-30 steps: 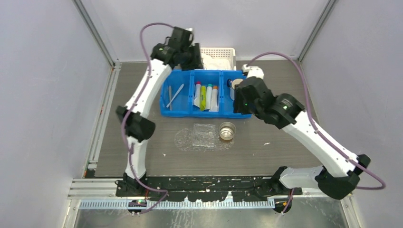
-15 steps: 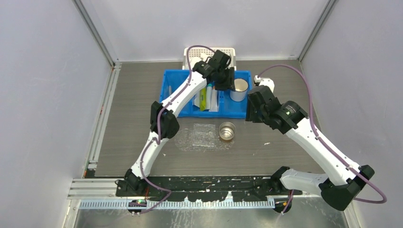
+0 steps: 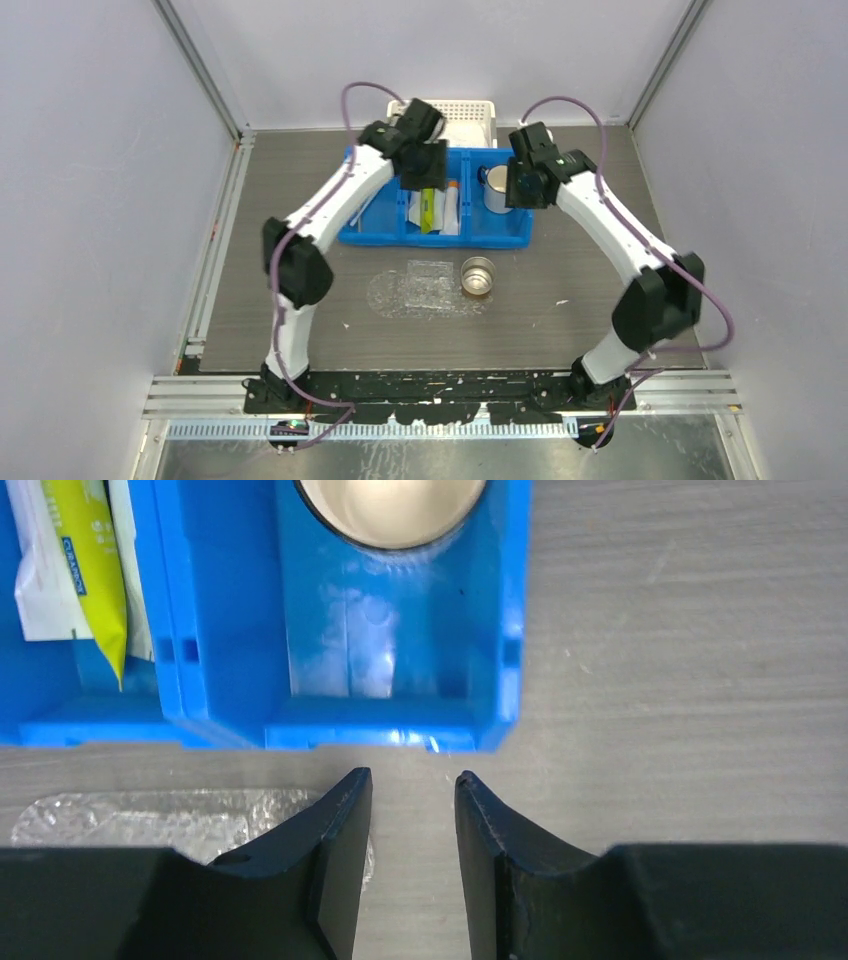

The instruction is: Prepare toiletry sets of a toothbrush and toothpaste on the tray

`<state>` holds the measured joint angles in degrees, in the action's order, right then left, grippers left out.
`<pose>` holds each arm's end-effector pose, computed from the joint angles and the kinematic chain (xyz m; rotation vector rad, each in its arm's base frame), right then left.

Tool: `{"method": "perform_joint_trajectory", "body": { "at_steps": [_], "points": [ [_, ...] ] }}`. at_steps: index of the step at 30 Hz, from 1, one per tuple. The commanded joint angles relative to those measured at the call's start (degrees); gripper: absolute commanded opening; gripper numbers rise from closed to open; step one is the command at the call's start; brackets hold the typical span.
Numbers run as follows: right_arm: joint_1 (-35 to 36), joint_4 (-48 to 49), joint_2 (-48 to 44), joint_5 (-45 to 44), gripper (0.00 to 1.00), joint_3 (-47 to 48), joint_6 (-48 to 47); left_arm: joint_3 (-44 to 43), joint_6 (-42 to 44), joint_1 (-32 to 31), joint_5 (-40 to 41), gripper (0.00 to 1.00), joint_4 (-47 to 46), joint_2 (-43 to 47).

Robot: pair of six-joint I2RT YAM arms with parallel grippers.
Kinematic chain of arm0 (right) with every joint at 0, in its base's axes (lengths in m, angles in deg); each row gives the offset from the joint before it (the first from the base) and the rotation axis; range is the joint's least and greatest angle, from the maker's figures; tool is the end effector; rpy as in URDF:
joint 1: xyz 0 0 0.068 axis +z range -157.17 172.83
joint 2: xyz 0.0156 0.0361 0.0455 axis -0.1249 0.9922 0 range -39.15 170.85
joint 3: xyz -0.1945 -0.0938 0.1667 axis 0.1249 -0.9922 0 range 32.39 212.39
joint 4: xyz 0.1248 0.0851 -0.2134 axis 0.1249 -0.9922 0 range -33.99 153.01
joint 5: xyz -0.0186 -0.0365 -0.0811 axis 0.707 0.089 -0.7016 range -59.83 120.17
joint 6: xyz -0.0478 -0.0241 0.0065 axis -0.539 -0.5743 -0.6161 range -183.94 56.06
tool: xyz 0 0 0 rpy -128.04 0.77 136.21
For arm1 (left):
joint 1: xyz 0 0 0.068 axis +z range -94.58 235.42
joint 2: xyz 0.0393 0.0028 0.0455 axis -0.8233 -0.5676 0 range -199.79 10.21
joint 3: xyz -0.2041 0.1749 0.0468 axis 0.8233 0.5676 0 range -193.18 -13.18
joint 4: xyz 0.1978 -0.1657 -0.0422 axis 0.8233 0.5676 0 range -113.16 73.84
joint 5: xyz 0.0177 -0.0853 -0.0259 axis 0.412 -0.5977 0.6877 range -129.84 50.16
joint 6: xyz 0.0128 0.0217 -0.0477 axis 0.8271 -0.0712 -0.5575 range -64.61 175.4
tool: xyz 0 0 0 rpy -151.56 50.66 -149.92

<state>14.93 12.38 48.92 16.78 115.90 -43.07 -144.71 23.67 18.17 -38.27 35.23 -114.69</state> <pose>0.3015 0.1136 0.3285 0.0648 2.4953 0.0141 0.3791 -0.2868 0.3318 0.1104 2.5342 -0.4694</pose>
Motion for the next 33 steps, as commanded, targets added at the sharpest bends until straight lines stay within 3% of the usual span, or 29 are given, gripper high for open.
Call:
{"method": "perform_joint_trajectory", "body": {
  "at_steps": [1, 3, 4, 10, 15, 26, 29, 33],
  "points": [
    [0.1, 2.1, 7.8, 1.7, 0.42, 7.6, -4.9, 21.0, 3.4, 6.5, 6.5, 0.60, 1.8, 17.1],
    [0.1, 2.2, 10.9, 1.4, 0.41, 10.0, -5.9, 30.7, 4.2, 8.7, 6.5, 0.96, -1.3, 23.6],
    [0.1, 2.1, 12.3, 0.8, 0.41, 11.2, -6.6, 34.0, 4.6, 9.8, 6.7, 0.99, -2.1, 26.8],
    [0.1, 4.7, 17.9, -1.0, 0.42, 15.9, -12.0, 47.3, 6.0, 13.1, 5.8, 1.00, -2.9, 35.8],
    [0.0, 5.4, 22.9, -1.0, 0.54, 20.2, -15.4, 54.1, 5.9, 13.3, 4.1, 1.00, -5.1, 39.0],
    [-1.2, 4.4, 32.0, 5.3, 0.54, 27.3, -17.1, 56.6, 7.1, 14.9, 2.1, 1.00, -6.9, 38.7],
    [-1.7, 3.2, 35.2, 5.5, 0.50, 30.1, -17.0, 56.2, 7.1, 15.2, 2.0, 1.00, -6.6, 38.5],
    [-2.1, 2.0, 37.5, 5.3, 0.22, 31.1, -17.0, 55.9, 7.1, 15.4, 2.6, 1.00, -6.1, 39.4]
  ]
}}
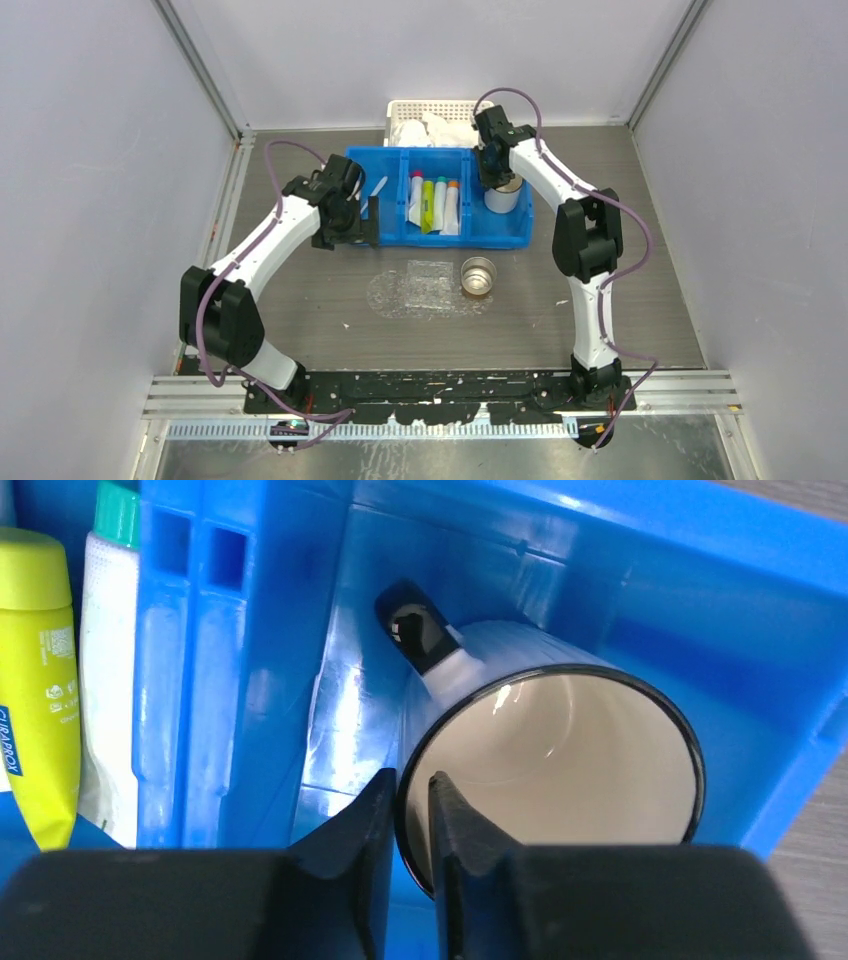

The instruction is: Prepare toiletry sets of a toothbrush and toothpaste on the tray

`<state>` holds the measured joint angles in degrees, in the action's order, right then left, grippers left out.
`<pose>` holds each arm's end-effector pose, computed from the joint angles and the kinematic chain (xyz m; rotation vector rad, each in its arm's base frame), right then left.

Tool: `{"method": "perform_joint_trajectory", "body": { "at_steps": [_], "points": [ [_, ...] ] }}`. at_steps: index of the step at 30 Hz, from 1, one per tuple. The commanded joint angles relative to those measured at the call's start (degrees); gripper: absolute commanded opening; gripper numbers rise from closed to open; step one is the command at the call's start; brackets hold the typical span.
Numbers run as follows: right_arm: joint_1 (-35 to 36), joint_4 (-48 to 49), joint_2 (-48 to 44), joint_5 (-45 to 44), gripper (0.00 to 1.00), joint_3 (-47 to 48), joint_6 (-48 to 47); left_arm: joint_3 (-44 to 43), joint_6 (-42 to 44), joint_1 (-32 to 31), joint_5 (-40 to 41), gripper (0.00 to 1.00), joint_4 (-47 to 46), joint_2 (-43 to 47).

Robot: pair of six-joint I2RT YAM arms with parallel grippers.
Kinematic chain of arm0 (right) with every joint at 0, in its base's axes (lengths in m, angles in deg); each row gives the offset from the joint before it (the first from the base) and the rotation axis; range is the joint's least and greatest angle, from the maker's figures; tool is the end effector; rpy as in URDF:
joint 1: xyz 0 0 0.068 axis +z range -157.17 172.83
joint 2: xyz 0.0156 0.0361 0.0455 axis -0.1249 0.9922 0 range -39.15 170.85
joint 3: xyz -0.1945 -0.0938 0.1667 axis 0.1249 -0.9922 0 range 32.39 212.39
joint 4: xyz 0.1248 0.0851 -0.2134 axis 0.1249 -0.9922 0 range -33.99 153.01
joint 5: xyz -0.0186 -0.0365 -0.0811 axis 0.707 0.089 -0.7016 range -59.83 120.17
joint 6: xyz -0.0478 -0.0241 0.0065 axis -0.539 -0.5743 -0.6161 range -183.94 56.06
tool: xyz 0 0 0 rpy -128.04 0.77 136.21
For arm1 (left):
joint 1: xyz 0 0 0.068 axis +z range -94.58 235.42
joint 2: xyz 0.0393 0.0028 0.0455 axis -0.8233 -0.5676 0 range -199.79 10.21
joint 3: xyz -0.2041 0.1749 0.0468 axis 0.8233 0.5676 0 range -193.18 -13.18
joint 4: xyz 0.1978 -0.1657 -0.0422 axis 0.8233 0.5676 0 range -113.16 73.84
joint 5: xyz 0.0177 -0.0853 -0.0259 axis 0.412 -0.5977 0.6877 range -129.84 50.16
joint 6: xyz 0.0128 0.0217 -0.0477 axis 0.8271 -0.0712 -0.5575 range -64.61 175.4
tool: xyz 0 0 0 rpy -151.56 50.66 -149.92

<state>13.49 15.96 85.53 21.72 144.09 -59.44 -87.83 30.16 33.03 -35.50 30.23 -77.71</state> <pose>0.4481 0.1634 0.2394 -0.3147 2.5814 -0.0357 0.2841 -0.1139 0.2789 -0.0892 2.7344 -0.1335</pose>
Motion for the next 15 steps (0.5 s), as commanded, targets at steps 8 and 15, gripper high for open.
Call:
{"method": "perform_joint_trajectory", "body": {
  "at_steps": [8, 15],
  "points": [
    [0.2, -4.3, -4.9, -4.5, 0.00, 6.9, 0.7, -0.7, -0.3, 0.7, -0.4, 1.00, -0.6, 4.1],
    [3.9, -15.4, -10.8, -10.1, 0.01, 19.6, 0.3, -1.3, -0.6, 0.7, 0.0, 1.00, 0.5, 5.4]
  ]
}}
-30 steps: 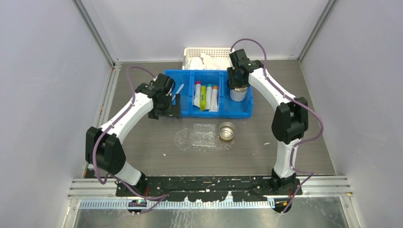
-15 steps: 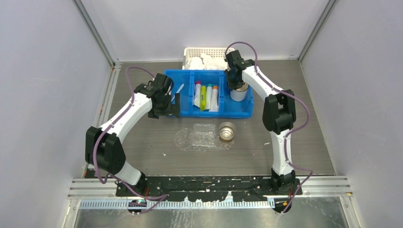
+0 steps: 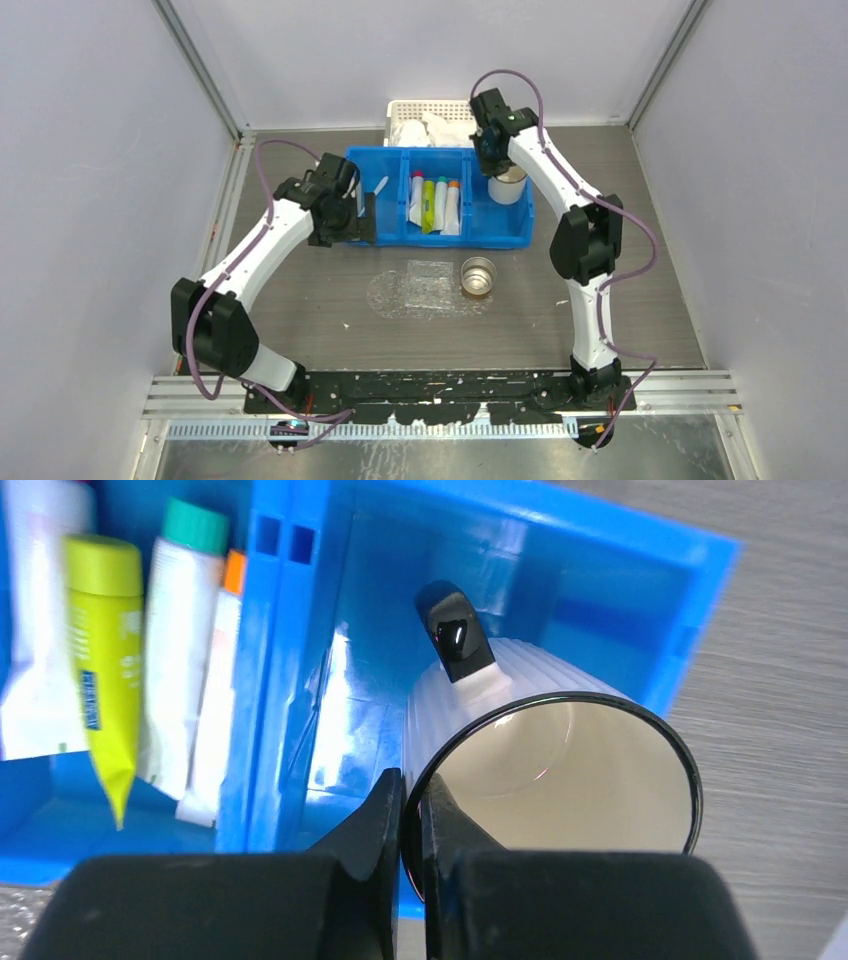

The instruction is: Prepare toiletry sets of a toothbrush and toothpaste on the tray

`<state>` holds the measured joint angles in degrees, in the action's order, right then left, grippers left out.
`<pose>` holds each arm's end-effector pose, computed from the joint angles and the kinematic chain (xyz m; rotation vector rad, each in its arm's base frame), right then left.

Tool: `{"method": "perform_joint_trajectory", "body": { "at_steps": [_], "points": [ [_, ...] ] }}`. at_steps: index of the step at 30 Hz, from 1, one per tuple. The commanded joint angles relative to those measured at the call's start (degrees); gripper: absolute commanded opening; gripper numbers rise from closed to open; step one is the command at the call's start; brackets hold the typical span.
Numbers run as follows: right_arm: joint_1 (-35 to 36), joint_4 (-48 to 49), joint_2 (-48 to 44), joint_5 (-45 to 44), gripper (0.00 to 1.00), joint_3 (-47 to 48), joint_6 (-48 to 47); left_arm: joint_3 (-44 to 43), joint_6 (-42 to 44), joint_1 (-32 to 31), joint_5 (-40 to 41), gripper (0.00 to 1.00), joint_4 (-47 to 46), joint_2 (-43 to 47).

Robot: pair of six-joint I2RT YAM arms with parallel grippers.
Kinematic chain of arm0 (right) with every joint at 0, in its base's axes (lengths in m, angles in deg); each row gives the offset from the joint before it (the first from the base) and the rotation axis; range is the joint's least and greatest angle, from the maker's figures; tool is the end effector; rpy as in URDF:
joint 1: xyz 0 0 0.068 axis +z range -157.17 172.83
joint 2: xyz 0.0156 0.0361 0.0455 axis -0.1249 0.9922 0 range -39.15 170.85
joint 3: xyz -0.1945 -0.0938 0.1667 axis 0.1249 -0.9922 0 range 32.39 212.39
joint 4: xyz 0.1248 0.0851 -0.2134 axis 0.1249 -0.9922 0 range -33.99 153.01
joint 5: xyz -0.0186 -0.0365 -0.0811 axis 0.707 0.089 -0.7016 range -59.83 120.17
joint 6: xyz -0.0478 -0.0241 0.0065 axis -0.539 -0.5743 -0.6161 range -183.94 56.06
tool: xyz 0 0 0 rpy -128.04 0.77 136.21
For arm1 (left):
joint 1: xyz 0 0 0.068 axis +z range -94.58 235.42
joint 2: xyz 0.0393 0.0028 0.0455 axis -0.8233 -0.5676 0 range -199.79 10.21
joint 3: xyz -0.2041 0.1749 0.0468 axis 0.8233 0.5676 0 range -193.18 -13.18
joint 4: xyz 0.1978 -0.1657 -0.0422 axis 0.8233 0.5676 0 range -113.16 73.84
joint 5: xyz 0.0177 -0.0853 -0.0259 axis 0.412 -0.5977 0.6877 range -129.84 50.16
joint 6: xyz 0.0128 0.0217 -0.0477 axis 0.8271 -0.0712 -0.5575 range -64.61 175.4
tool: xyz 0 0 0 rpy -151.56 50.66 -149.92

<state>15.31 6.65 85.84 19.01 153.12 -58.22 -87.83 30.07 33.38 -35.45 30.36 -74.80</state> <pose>0.4402 0.1747 0.2765 -0.3129 2.5795 -0.0801 0.2764 -0.1088 0.2931 -0.1008 2.6879 -0.1564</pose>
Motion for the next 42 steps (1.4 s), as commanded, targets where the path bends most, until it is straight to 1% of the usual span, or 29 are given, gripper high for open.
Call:
{"method": "perform_joint_trajectory", "body": {
  "at_steps": [1, 5, 10, 13, 16, 20, 22, 25, 29, 33, 42],
  "points": [
    [3.1, -7.8, -11.7, -8.3, 0.01, 12.6, -0.9, -1.2, -0.7, 0.3, 0.1, 1.00, 0.6, 2.8],
    [8.4, -15.2, -14.2, -9.9, 0.01, 19.3, -0.1, 0.4, -1.8, 0.3, 1.4, 1.00, 0.8, 4.6],
    [20.8, -18.2, -15.9, -11.9, 0.02, 20.0, 2.0, 8.1, -6.1, 0.4, 1.8, 1.00, -2.0, 10.0],
    [26.8, -19.1, -15.3, -12.4, 0.02, 20.5, 4.7, 11.1, -9.5, 0.4, 6.8, 1.00, -0.4, 13.5],
    [31.2, -19.4, -14.1, -11.8, 0.02, 20.8, 7.9, 12.2, -12.9, 0.4, 13.6, 1.00, 4.5, 16.9],
    [36.5, -20.4, -10.7, -11.5, 0.02, 22.8, 10.1, 13.8, -19.8, 0.4, 20.0, 1.00, 9.8, 22.6],
    [38.1, -20.1, -9.1, -10.6, 0.02, 23.5, 10.9, 14.6, -23.3, 0.4, 21.8, 1.00, 12.7, 25.9],
    [39.8, -19.0, -7.0, -9.5, 0.02, 23.7, 11.8, 16.9, -25.4, 0.4, 21.5, 1.00, 14.0, 31.2],
    [41.2, -17.4, -4.1, -7.9, 0.01, 24.4, 12.2, 18.6, -26.6, 0.4, 22.3, 1.00, 16.0, 38.7],
    [42.0, -15.8, -1.9, -6.2, 0.01, 24.0, 13.0, 18.7, -27.7, 0.4, 23.5, 1.00, 18.6, 42.8],
    [43.5, -6.5, -1.0, -4.5, 0.01, 14.4, 12.0, 19.7, -30.2, 0.4, 23.5, 1.00, 20.8, 48.3]
  ]
}}
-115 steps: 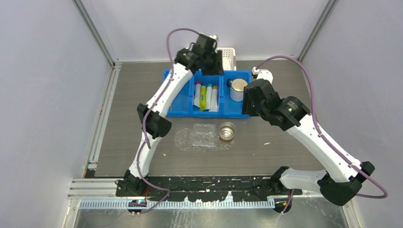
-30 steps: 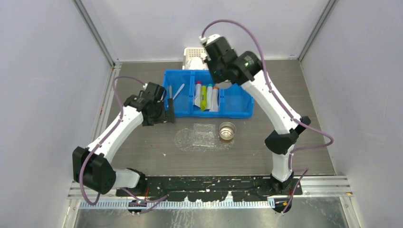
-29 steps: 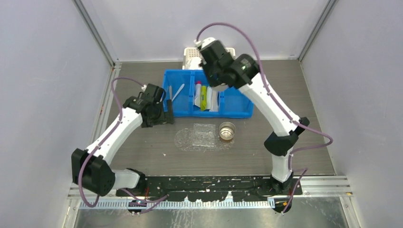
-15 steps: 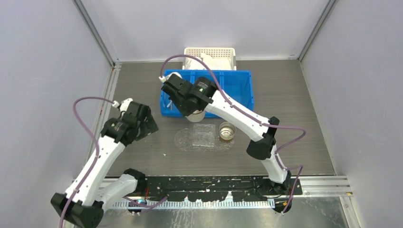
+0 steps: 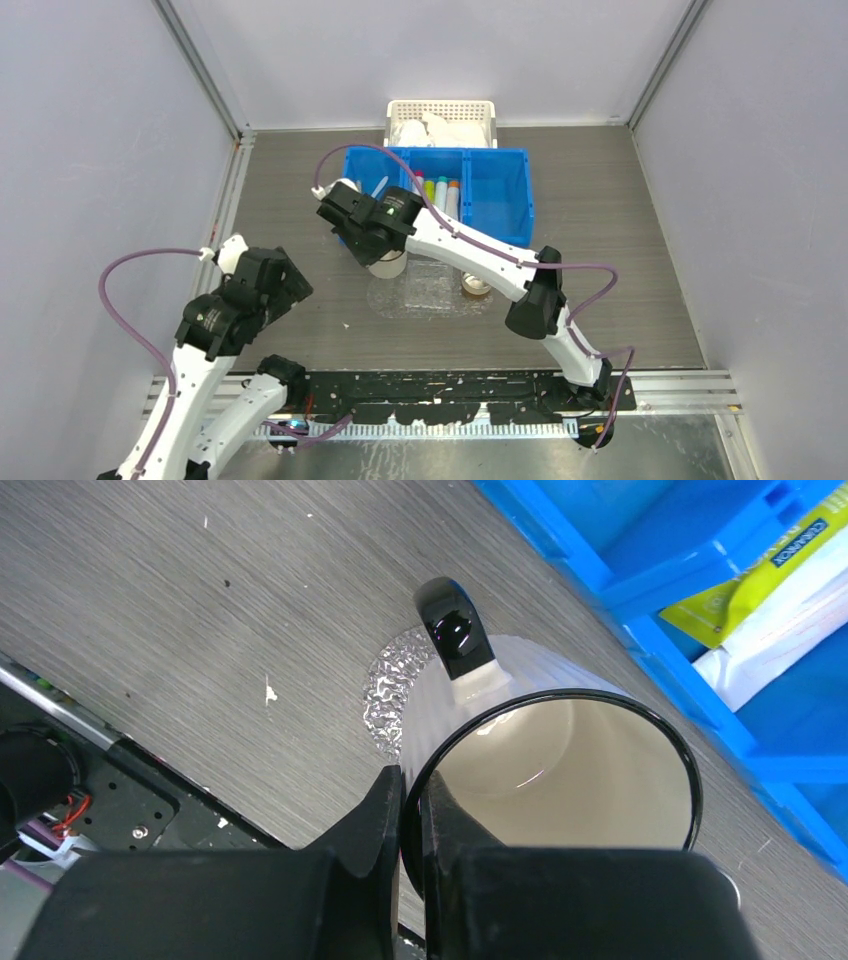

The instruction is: Prepare toiletry sets of a toothbrush and toothpaste on the tray

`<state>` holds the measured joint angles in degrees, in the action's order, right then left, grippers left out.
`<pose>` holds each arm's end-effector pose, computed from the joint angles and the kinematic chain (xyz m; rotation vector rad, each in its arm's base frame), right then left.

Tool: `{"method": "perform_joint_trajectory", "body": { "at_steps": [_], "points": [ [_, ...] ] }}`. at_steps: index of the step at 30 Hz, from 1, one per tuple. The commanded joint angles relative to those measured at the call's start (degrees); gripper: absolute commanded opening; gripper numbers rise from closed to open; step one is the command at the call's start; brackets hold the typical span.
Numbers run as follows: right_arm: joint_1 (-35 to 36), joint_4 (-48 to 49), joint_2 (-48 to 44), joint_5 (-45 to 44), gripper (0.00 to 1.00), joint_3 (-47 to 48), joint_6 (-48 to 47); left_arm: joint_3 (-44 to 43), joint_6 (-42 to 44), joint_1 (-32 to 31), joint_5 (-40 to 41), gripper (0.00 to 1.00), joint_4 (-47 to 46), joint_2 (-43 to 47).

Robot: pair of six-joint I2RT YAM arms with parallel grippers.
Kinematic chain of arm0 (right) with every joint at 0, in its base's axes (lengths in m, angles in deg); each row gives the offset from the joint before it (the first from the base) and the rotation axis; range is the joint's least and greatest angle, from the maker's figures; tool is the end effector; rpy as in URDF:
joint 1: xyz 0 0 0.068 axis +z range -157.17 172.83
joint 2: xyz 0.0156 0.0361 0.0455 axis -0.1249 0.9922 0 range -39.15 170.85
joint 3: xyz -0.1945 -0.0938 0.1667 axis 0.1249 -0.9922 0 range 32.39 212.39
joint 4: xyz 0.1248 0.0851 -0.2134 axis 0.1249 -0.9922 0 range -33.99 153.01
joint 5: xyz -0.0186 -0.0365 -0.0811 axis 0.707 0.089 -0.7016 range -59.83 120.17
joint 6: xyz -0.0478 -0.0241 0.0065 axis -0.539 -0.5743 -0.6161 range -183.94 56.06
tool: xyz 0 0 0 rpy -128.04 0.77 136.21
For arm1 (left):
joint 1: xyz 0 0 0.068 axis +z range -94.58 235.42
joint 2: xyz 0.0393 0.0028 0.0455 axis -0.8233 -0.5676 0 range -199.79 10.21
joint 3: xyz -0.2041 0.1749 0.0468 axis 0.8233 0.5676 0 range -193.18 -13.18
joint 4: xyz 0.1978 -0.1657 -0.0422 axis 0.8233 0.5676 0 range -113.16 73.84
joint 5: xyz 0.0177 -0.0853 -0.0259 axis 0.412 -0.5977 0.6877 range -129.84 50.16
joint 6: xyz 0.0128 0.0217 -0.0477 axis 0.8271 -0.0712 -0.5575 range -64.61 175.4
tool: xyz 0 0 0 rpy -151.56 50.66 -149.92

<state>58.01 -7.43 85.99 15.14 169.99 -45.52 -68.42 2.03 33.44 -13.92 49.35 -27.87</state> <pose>0.1996 0.4097 0.3489 -0.9218 2.3746 0.2366 0.0883 -0.0186 0.3187 -0.8141 2.2617 -0.0204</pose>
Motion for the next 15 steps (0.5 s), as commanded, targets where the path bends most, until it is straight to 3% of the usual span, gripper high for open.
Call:
{"method": "perform_joint_trajectory", "body": {
  "at_steps": [1, 8, 15],
  "points": [
    [0.9, 8.6, -1.1, -0.6, 0.01, -3.7, -0.9, 0.2, -2.3, 0.4, 2.1, 1.00, 2.0, 1.8],
    [1.4, 18.7, -3.6, -0.2, 0.01, -16.6, -0.8, -1.9, -2.0, 0.4, 4.1, 1.00, 3.5, 4.0],
    [2.1, 21.3, -2.9, 0.3, 0.01, -19.4, -0.8, -2.7, -1.6, 0.4, 5.1, 1.00, 3.7, 4.7]
  ]
}}
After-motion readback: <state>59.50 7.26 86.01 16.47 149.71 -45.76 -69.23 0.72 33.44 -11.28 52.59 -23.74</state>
